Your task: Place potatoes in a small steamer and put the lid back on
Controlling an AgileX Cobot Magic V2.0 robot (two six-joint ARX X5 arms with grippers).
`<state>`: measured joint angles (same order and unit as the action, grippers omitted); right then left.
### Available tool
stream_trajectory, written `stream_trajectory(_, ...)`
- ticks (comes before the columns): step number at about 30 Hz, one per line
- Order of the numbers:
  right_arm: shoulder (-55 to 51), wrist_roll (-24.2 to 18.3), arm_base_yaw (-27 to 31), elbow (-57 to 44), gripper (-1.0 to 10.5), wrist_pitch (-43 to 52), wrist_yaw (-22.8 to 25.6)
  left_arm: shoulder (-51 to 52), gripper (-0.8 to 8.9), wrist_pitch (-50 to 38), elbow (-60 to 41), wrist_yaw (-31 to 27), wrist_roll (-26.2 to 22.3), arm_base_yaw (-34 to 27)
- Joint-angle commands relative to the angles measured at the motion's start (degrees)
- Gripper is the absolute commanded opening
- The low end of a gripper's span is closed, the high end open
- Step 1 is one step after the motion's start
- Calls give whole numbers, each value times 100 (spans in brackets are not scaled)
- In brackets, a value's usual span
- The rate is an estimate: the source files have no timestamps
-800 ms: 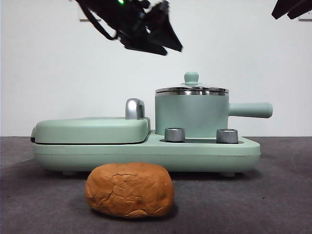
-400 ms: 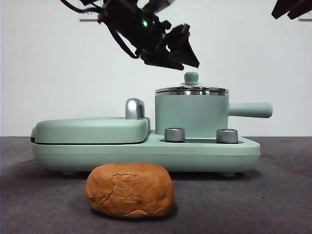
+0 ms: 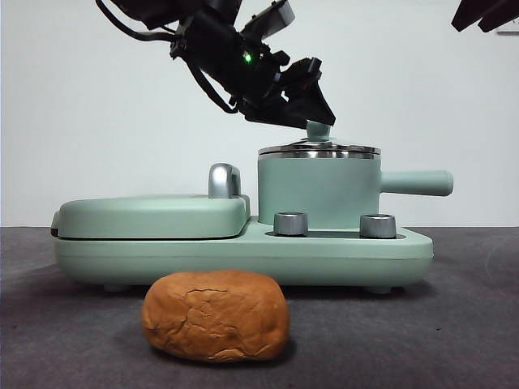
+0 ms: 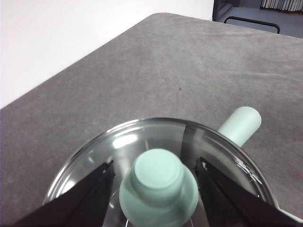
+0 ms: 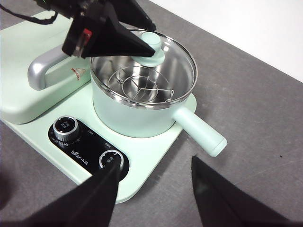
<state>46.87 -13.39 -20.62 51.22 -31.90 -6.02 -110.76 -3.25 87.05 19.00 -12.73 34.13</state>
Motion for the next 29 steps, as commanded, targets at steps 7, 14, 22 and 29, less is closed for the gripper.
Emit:
stream_trajectory(7,24,76,-37,118,240,59,-13,-138,276,-107,151,15,44,39)
stream_trajectory(14,24,79,-37,118,240,59,-13,-192,276,-109,151,15,42,39)
stream_trajectory(22,24,76,-37,118,240,59,-9,-251,276,-111,151,15,44,39)
stream_trajectory(29,24,76,-35,118,240,59,7,-275,63,-164,151,13,28,37)
